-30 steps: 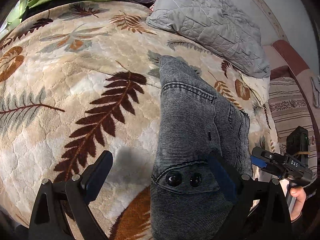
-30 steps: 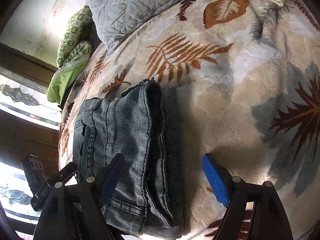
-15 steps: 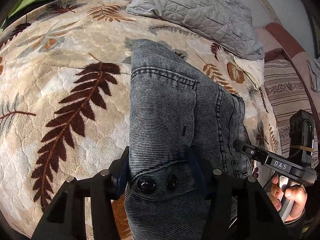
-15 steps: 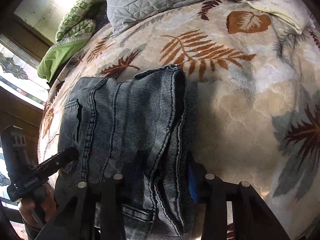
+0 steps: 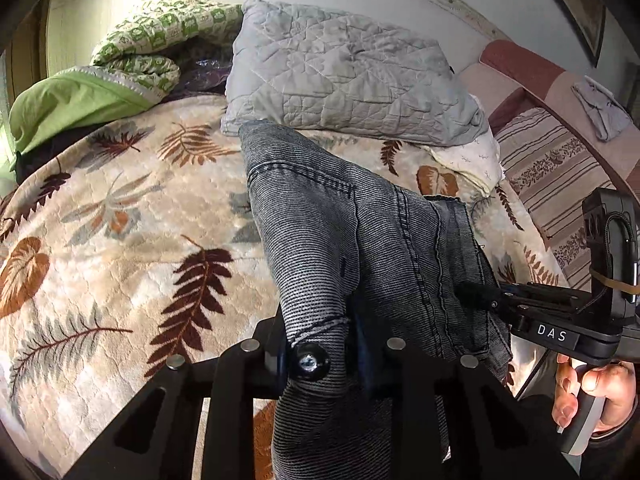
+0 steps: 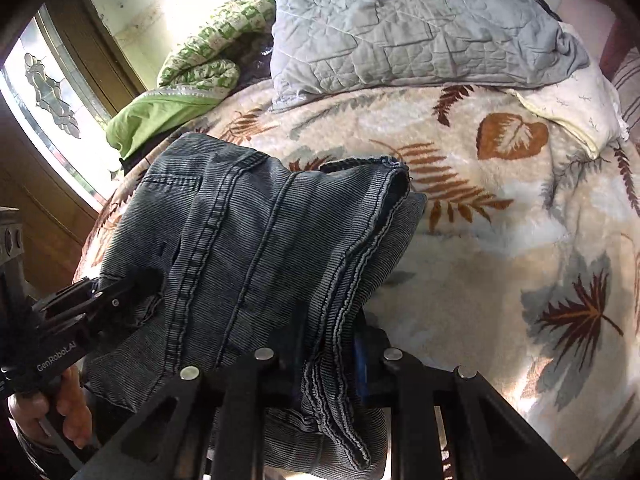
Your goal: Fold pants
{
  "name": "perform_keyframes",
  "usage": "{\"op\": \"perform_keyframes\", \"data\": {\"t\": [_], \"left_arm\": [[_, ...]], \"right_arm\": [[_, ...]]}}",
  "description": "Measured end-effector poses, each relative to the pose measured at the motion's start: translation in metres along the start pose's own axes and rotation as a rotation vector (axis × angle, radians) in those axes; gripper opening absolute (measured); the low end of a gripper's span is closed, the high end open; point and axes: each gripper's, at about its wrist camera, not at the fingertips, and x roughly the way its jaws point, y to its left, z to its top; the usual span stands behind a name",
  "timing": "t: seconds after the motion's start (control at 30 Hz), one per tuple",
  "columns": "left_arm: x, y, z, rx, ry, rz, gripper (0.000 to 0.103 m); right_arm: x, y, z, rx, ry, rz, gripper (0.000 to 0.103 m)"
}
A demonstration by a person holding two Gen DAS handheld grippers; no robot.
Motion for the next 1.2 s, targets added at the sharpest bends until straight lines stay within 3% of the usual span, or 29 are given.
{"op": "perform_keyframes", "data": {"t": [0.17,0.37,0.63,0.97,1.2], "left_arm": [[0.002,0.017,0.03,-0.015,-0.033,0.019,0.028],[0.03,0.034,0.033,-0.051,-0.013,0.034,0.028],[0.06,0.041,0.02,-0.073,0.042,0.04,0.028],[0.055,0.041,0.033,-0.069,0.012,0.033,0.028],[0.072,0.047,0.022,-0.085,0.066,0.045,0.028]], "right_arm": [[-0.012,0.012,0.041,-0.009,-0.07,0.028,0.021],[0.009,0.019,0.066,-0.008,-0.058,0.022,0.021],[0.052,0.006,0.062,0.018,0.011,0.007,0.021],[0.047,0.008,0.07,0.0,-0.008,-0.009,0.021],[0.066,0.006,0.064,0.016,0.031,-0.013,0.021]]}}
